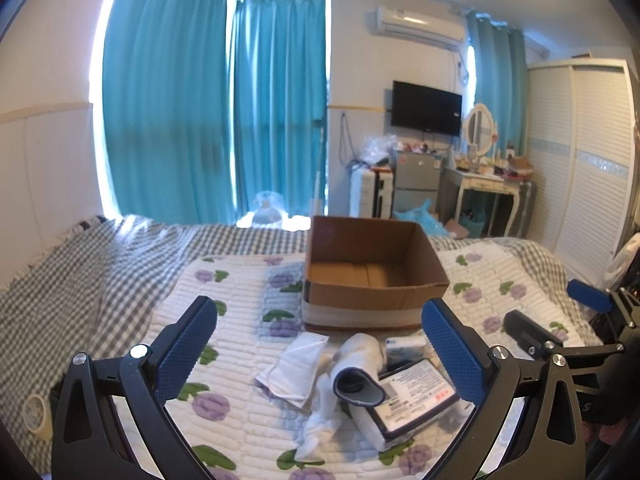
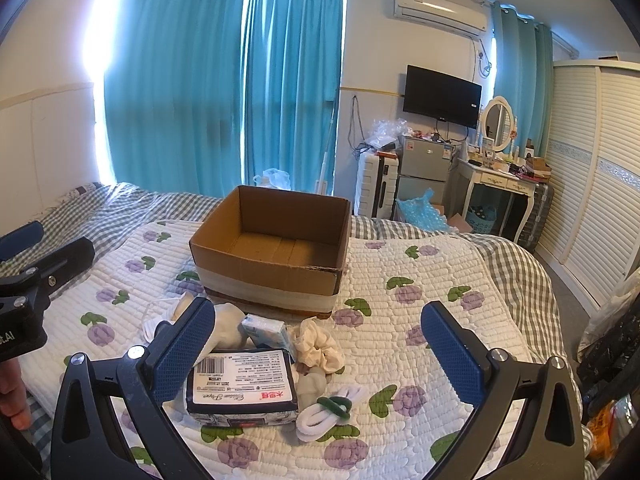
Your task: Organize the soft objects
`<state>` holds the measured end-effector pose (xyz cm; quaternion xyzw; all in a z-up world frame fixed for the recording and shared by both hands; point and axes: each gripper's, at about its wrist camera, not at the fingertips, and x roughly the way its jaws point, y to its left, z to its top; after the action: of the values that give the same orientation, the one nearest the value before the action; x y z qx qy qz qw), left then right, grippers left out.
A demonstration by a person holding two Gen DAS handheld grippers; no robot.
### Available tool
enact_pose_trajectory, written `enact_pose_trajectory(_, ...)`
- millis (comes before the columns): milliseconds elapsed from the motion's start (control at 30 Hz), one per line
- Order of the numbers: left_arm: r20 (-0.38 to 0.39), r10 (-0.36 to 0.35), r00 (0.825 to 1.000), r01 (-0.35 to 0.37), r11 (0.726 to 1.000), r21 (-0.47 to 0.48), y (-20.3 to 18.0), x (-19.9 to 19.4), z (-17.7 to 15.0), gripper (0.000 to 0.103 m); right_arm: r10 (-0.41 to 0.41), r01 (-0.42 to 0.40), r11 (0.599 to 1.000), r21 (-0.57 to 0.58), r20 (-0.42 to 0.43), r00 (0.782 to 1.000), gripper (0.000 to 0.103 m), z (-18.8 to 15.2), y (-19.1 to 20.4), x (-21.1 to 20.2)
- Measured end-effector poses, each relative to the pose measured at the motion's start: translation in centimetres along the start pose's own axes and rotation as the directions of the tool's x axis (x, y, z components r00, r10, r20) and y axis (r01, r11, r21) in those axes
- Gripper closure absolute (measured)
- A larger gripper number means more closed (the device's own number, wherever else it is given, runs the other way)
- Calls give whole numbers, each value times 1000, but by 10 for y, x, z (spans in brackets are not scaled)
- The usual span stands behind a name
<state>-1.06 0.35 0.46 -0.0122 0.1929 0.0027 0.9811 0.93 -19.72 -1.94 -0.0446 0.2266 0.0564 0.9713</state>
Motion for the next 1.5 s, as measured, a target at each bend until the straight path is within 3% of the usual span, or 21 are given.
enact_pose_trajectory(367, 34, -18, 999, 17, 1000, 21, -14, -42, 17, 0, 28, -28, 1000, -7, 47, 999, 0, 18, -14, -42)
enact_pose_trajectory(500, -10, -6, 1000, 6, 1000, 20, -11, -33, 9, 0, 41, -43, 997, -69, -24, 999, 0, 18, -28, -41)
enact_pose_trajectory(633, -126, 35, 991, -34, 999, 13, -4, 0, -16, 0, 28, -44, 993, -111, -144, 989, 0, -5, -38, -16)
enact_pose_trajectory(833, -282, 91, 955, -87, 996, 28, 3, 51, -60, 0, 62, -110, 987, -114, -360, 931, 1, -56, -38, 52)
enact_pose_trajectory(900, -320, 95, 943, -89, 995, 32, 5, 63, -73, 0, 64, -125, 984, -123, -412, 909, 7, -69, -31, 73)
enact_pose_trajectory(1067, -397, 80, 915, -72, 997, 34, 5, 88, -97, 0, 66, -158, 978, -135, -522, 851, 10, -90, -24, 113)
enact_pose_trajectory(1200, -459, 68, 886, -50, 997, 51, 4, 107, -115, 12, 49, -161, 975, -150, -564, 824, 12, -97, -20, 135)
enact_pose_trajectory(1267, -489, 62, 870, -42, 998, 51, 4, 114, -122, 13, 52, -169, 975, -145, -590, 806, 23, -100, -19, 144)
enact_pose_trajectory(1333, -498, 51, 866, -30, 998, 50, 3, 116, -124, 18, 70, -182, 975, -128, -600, 797, 35, -104, -18, 149)
enact_pose_trajectory(1433, -514, 28, 858, 0, 999, 54, 0, 120, -128, 31, 88, -196, 973, -118, -594, 800, 45, -104, -18, 147)
enact_pose_trajectory(1500, -529, -2, 849, 29, 999, 42, -1, 123, -131, 54, 90, -197, 972, -125, -576, 812, 50, -103, -17, 142)
